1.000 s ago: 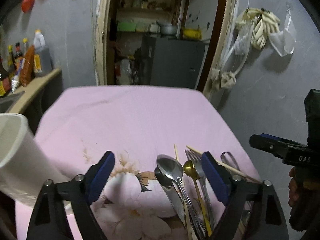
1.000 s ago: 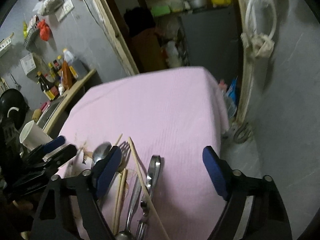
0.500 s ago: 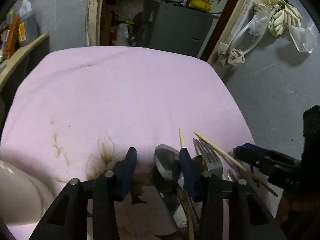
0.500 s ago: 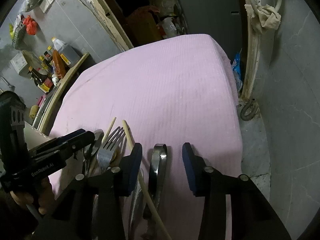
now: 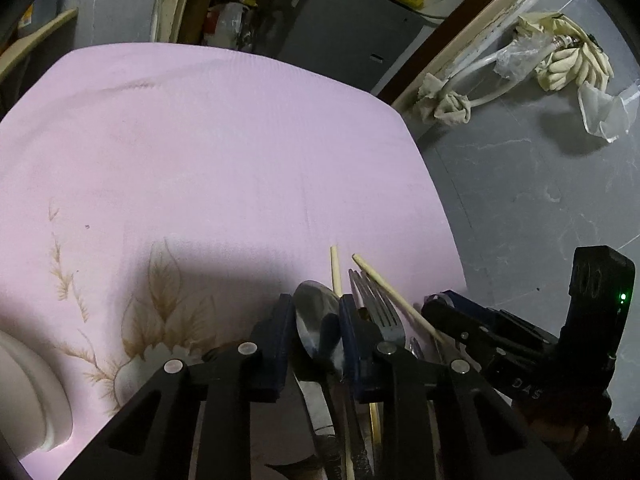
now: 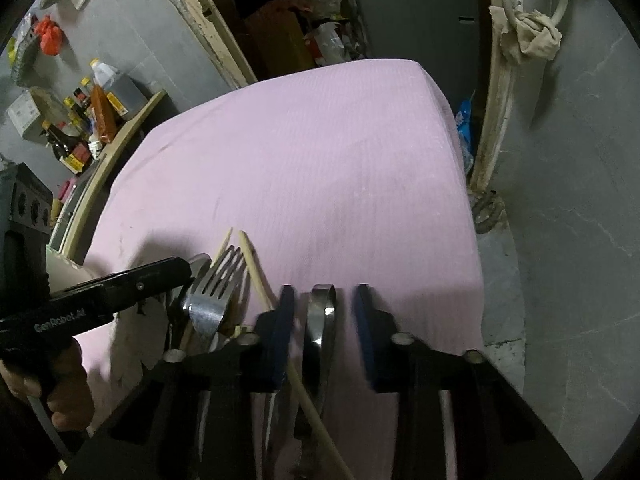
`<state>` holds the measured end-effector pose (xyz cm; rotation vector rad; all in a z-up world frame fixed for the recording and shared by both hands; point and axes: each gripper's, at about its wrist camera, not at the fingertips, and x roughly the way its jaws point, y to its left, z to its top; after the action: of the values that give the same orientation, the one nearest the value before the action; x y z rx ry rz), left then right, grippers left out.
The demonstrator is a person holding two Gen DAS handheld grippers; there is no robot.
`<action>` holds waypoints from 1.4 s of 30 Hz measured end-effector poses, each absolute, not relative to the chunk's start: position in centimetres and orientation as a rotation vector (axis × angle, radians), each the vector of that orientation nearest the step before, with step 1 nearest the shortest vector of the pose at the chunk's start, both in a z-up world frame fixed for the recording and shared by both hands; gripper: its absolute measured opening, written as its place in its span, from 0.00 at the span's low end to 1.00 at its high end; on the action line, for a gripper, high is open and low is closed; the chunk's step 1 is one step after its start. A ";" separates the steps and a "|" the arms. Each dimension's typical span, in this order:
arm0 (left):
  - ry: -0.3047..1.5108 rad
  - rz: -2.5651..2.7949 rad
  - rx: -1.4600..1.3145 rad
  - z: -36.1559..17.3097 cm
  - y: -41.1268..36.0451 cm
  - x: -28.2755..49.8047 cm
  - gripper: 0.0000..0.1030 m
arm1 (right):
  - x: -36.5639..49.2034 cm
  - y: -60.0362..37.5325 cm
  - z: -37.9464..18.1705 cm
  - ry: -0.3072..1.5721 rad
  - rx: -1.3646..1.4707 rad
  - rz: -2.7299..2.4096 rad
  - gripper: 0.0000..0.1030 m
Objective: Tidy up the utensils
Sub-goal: 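Grasp a silver spoon with the left tool while the right tool grasps a metal utensil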
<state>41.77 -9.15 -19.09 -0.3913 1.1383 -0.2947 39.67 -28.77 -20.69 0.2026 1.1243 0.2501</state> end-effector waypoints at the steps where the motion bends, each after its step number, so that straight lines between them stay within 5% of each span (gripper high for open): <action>1: 1.147 -0.296 -0.394 -19.0 -9.1 41.7 0.21 | 39.7 -28.9 -20.6 1.127 0.214 0.250 0.21; 19: 1.213 -0.296 -0.379 -19.3 -9.2 41.5 0.28 | 39.5 -29.0 -20.7 1.167 0.246 0.261 0.21; 20: 1.212 -0.292 -0.370 -19.1 -9.4 41.5 0.28 | 39.5 -29.1 -20.8 1.169 0.250 0.262 0.14; 26: 1.187 -0.290 -0.432 -18.3 -8.6 41.4 0.12 | 38.7 -29.9 -20.5 1.155 0.341 0.265 0.07; 42: 1.167 -0.306 -0.384 -15.3 -7.9 35.1 0.02 | 33.1 -30.3 -12.8 0.889 0.375 0.292 0.07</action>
<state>35.14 -7.93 -15.34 -0.3842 1.1669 -0.3057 33.10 -30.26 -12.79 0.3753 0.8885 0.2918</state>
